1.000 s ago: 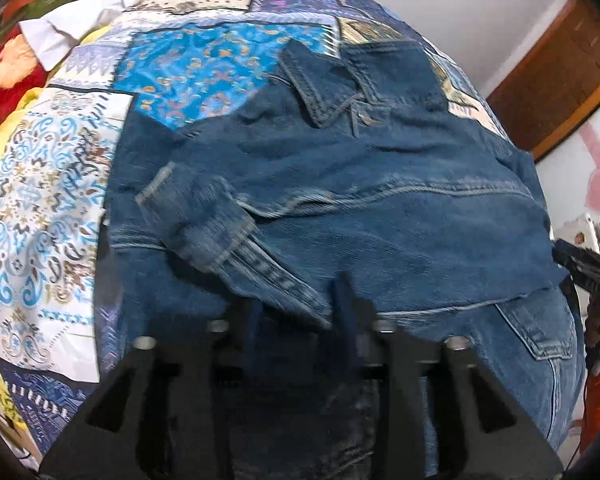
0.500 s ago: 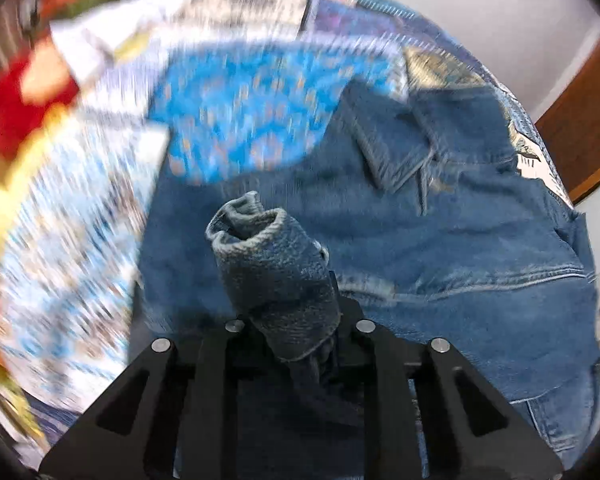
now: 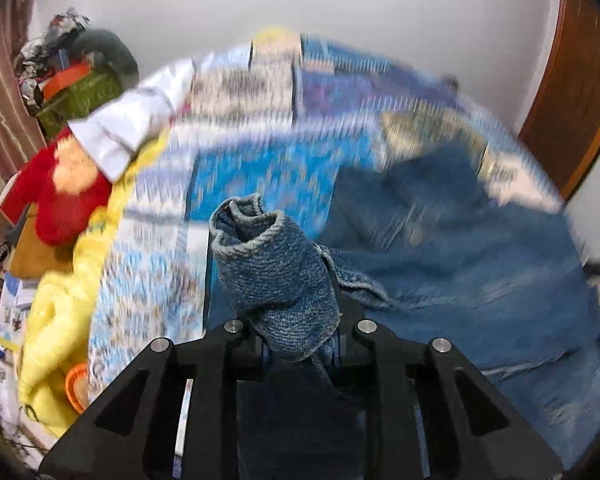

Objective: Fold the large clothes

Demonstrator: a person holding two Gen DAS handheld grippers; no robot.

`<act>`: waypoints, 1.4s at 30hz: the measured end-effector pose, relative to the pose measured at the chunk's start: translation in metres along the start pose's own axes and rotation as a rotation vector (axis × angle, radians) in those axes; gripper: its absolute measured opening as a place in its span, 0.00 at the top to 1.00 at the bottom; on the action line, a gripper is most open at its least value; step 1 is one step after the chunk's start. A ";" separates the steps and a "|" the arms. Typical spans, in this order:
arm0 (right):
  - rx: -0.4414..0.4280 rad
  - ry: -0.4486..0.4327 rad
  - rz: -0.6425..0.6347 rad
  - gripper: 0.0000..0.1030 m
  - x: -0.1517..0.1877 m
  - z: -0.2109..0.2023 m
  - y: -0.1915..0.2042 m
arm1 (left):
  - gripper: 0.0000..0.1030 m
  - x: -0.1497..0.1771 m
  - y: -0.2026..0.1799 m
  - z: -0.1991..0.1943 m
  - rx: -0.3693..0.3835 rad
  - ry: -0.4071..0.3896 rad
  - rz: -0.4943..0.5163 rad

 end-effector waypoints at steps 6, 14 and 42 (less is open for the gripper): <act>0.009 0.024 0.000 0.47 0.008 0.017 0.001 | 0.55 0.052 0.006 0.038 0.039 0.147 -0.018; 0.020 0.023 -0.018 0.44 0.008 0.008 -0.002 | 0.28 0.078 0.034 0.021 0.067 0.186 -0.045; -0.079 0.014 -0.004 0.85 -0.062 0.057 0.025 | 0.84 0.017 0.057 0.135 0.139 0.211 -0.184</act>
Point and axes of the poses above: each gripper's, at about its wrist camera, not at the fingertips, and z roughly the way its jaws point, y to its left, x to its underside, the point moved 5 cm from there along z, roughly the way its jaws point, and after that the axes turned 15 degrees about z, right-handed, at the moved point
